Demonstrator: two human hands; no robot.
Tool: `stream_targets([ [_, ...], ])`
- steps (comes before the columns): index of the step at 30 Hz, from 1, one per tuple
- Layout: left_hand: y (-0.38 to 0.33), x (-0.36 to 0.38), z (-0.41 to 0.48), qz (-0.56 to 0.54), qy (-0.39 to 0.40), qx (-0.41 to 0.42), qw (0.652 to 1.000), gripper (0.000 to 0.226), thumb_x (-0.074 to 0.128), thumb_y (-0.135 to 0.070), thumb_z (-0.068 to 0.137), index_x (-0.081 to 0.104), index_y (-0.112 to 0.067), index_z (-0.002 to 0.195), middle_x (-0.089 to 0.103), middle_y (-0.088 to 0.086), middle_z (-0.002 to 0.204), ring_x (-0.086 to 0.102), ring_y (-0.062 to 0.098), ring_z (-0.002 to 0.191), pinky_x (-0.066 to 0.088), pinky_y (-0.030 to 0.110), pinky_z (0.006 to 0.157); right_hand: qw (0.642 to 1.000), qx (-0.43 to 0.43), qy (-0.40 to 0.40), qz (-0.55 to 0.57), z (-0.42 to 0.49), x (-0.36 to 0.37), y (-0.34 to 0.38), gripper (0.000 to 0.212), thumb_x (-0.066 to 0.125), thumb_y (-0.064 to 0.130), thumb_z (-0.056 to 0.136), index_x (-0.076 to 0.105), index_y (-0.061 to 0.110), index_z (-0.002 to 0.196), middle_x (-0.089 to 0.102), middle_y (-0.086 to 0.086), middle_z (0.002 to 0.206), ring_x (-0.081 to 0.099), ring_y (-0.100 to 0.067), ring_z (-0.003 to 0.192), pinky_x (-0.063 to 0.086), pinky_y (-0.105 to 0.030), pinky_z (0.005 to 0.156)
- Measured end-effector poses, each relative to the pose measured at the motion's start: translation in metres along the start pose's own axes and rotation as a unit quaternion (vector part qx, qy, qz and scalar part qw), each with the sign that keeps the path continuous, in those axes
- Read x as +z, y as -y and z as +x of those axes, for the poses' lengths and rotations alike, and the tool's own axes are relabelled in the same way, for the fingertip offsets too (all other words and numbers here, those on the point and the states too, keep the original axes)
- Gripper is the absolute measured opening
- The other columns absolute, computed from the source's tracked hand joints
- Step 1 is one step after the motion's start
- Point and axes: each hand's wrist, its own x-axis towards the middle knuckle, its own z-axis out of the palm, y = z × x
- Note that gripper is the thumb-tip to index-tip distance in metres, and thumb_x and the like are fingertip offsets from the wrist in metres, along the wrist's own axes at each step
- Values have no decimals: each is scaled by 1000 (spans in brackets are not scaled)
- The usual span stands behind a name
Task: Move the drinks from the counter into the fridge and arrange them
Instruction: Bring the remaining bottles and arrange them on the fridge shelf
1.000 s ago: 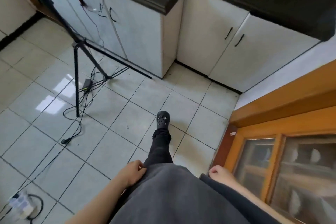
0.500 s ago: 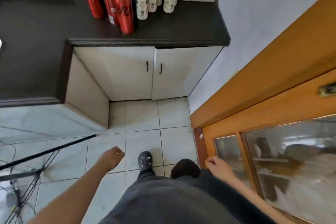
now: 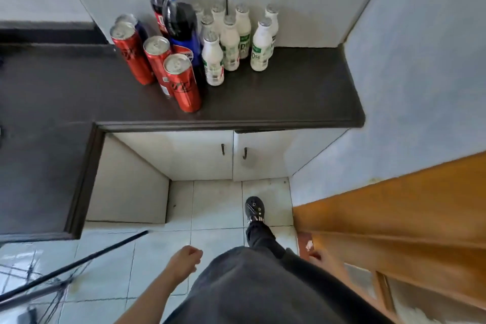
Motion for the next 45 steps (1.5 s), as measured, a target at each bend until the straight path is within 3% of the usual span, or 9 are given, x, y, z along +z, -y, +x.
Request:
stream_targets([
  [4,-58,-32,10,-95,-99,4,991,18,46,-20,97,58,-6,97,65,15,103,61,29,94,45,31,73,992,-127,-18,-18,48,-79,89,13,48,24,97,60,22,103,63,7,100,59,-10,90,50,-26,83],
  [6,-96,-51,14,-176,-145,34,973,17,48,-20,98,59,-7,99,66,13,102,62,28,92,43,33,74,981,-188,-37,3,62,-112,137,13,48,25,96,59,26,103,60,15,97,57,-5,89,46,-19,76],
  [12,-199,-107,-4,-345,-313,162,870,15,51,-27,96,64,-19,95,69,-1,91,66,11,82,48,30,77,937,-335,-65,74,77,-188,257,13,53,21,93,63,26,100,64,13,89,60,-4,84,48,-23,75],
  [22,-289,-227,-47,-372,-432,350,743,22,45,-25,94,65,-33,88,70,-6,85,65,9,83,50,20,73,843,-466,-152,221,61,-229,367,22,55,14,90,60,35,91,68,14,84,63,-1,82,49,-13,73],
  [26,-318,-275,-38,-339,-415,398,745,14,52,-31,87,65,-34,91,68,-13,89,63,2,83,48,14,70,812,-510,-186,215,51,-241,410,10,56,26,92,60,31,101,64,18,94,61,0,91,48,-13,76],
  [31,-354,-322,-5,-236,-385,418,788,20,55,-29,91,56,-29,111,62,-17,105,57,-2,100,44,19,86,789,-550,-231,148,42,-245,466,40,52,43,87,57,19,119,57,13,112,52,0,108,40,-15,92],
  [34,-371,-339,16,-162,-349,447,807,32,58,-24,92,49,-23,123,57,-8,119,53,5,111,41,15,88,772,-574,-251,109,41,-239,488,42,53,41,87,57,13,119,58,4,115,52,-8,110,40,-21,95],
  [39,-383,-353,37,-80,-298,505,806,28,57,-29,90,50,-24,117,61,-9,105,57,9,98,44,21,84,779,-569,-248,93,50,-227,507,38,53,37,89,58,7,113,60,-2,112,54,-15,109,42,-29,96],
  [45,-385,-362,52,-63,-271,519,808,16,57,-34,87,50,-27,100,59,-18,85,54,-11,79,36,4,70,791,-551,-233,123,60,-219,517,34,54,36,89,56,12,112,55,8,110,52,-7,107,39,-18,96],
])
